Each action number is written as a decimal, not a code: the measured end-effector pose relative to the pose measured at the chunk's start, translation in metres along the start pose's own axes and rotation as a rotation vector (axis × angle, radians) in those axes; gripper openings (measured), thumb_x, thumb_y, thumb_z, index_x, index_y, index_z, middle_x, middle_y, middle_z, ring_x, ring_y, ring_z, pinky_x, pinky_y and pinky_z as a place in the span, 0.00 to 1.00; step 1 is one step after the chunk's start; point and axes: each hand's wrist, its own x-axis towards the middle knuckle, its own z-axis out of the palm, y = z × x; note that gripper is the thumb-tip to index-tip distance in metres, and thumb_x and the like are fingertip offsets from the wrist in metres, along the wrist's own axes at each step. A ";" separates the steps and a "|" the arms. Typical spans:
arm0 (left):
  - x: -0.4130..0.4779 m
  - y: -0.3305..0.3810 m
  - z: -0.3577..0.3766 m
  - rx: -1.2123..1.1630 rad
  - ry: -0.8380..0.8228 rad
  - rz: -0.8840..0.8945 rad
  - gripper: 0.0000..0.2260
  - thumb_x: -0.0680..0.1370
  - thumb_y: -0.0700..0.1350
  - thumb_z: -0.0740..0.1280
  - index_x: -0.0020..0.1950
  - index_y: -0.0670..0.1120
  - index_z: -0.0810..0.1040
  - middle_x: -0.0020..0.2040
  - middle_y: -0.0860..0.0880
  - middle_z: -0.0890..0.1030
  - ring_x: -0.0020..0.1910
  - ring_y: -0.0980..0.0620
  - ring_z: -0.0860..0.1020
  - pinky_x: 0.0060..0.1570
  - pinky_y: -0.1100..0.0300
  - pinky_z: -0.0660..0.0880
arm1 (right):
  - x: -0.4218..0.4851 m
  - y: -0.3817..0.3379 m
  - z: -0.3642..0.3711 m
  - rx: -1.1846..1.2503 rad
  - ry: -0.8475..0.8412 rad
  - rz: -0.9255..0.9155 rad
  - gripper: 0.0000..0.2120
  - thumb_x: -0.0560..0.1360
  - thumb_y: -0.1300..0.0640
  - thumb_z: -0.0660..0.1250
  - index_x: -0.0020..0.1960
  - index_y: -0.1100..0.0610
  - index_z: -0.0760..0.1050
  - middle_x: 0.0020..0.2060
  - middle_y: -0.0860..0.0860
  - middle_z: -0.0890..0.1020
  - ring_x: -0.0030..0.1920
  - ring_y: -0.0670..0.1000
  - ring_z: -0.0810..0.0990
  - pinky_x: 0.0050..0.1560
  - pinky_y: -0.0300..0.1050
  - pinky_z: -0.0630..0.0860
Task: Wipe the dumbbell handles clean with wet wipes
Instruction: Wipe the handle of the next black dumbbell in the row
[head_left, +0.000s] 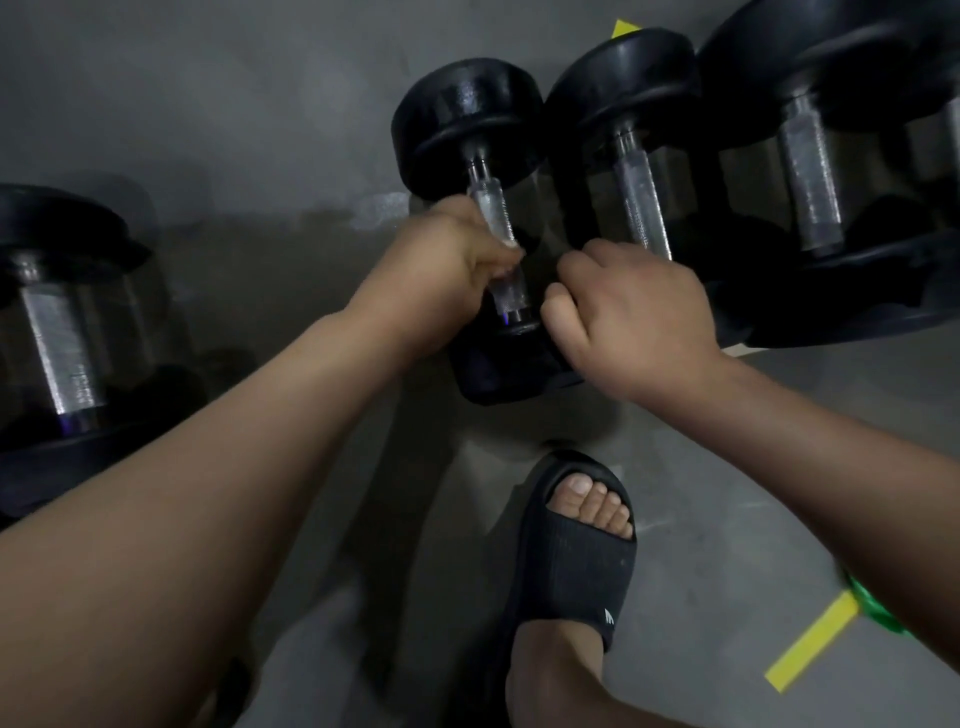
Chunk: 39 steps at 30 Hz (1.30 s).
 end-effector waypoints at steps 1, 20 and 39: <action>-0.003 0.002 -0.002 0.036 -0.078 0.040 0.10 0.80 0.45 0.68 0.48 0.41 0.86 0.48 0.50 0.77 0.46 0.54 0.77 0.49 0.71 0.70 | 0.000 0.000 -0.001 0.000 -0.002 -0.001 0.16 0.79 0.48 0.56 0.41 0.57 0.74 0.38 0.55 0.77 0.39 0.61 0.77 0.34 0.46 0.56; 0.022 0.019 0.003 0.111 0.006 -0.157 0.02 0.79 0.40 0.65 0.48 0.44 0.77 0.50 0.42 0.76 0.45 0.46 0.74 0.42 0.54 0.68 | -0.002 0.003 -0.002 0.065 0.003 0.003 0.16 0.79 0.48 0.57 0.40 0.57 0.72 0.38 0.54 0.76 0.39 0.58 0.76 0.34 0.46 0.58; -0.005 -0.001 -0.001 0.170 -0.288 0.118 0.07 0.75 0.35 0.69 0.39 0.43 0.81 0.43 0.51 0.74 0.42 0.53 0.76 0.40 0.74 0.63 | -0.002 0.002 -0.003 0.043 -0.013 0.017 0.15 0.78 0.47 0.57 0.41 0.56 0.73 0.39 0.53 0.76 0.40 0.58 0.77 0.35 0.45 0.57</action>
